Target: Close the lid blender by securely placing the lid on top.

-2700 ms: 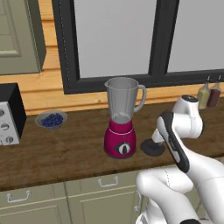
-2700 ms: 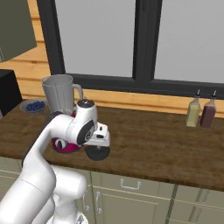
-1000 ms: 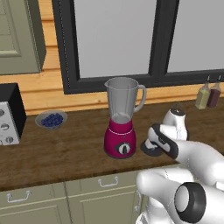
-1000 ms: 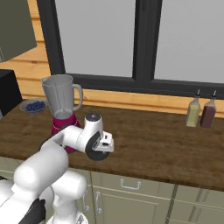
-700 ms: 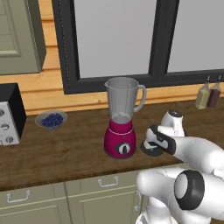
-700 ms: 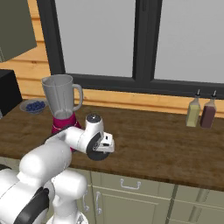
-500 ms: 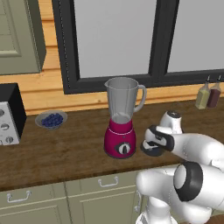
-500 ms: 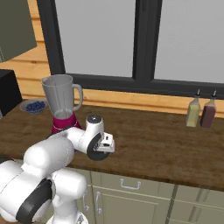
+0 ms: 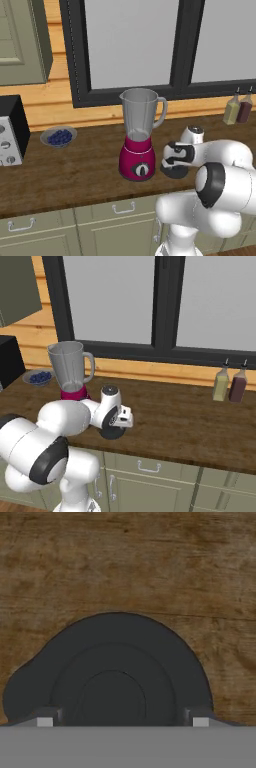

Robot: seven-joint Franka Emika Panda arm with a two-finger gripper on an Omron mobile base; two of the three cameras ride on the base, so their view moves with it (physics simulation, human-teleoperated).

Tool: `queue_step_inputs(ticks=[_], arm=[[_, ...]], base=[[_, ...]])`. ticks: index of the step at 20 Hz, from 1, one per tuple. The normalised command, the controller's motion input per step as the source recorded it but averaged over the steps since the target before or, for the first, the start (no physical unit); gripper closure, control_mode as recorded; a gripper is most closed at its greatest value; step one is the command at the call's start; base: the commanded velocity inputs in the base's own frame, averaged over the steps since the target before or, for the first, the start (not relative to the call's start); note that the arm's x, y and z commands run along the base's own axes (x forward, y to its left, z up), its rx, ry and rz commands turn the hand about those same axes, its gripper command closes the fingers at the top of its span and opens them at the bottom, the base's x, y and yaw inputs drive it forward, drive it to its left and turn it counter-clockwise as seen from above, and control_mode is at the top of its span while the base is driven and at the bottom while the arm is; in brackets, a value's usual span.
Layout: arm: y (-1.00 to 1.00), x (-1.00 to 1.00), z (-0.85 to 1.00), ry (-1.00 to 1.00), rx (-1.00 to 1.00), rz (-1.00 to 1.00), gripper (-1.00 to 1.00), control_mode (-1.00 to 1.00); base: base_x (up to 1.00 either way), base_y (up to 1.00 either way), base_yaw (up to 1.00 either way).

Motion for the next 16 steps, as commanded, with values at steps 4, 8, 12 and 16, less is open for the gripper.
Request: queue_step_inputs(ticks=[4, 8, 12, 16], arm=[[0.0, 0.16, -0.24, 0.0, 0.0, 0.0, -1.0, -1.0], [0.01, 0.0, -0.48, 0.0, 0.0, 0.0, 1.0, -1.0], [0.08, 0.0, -0.59, 0.0, -0.02, 0.0, 1.0, -1.0], [0.15, 0.0, -0.59, 0.0, -0.03, 0.0, 1.0, -1.0]], base=[[0.0, 0.0, 0.0], [0.0, 0.0, 0.0], [0.0, 0.0, 0.0], [0.0, 0.0, 0.0]])
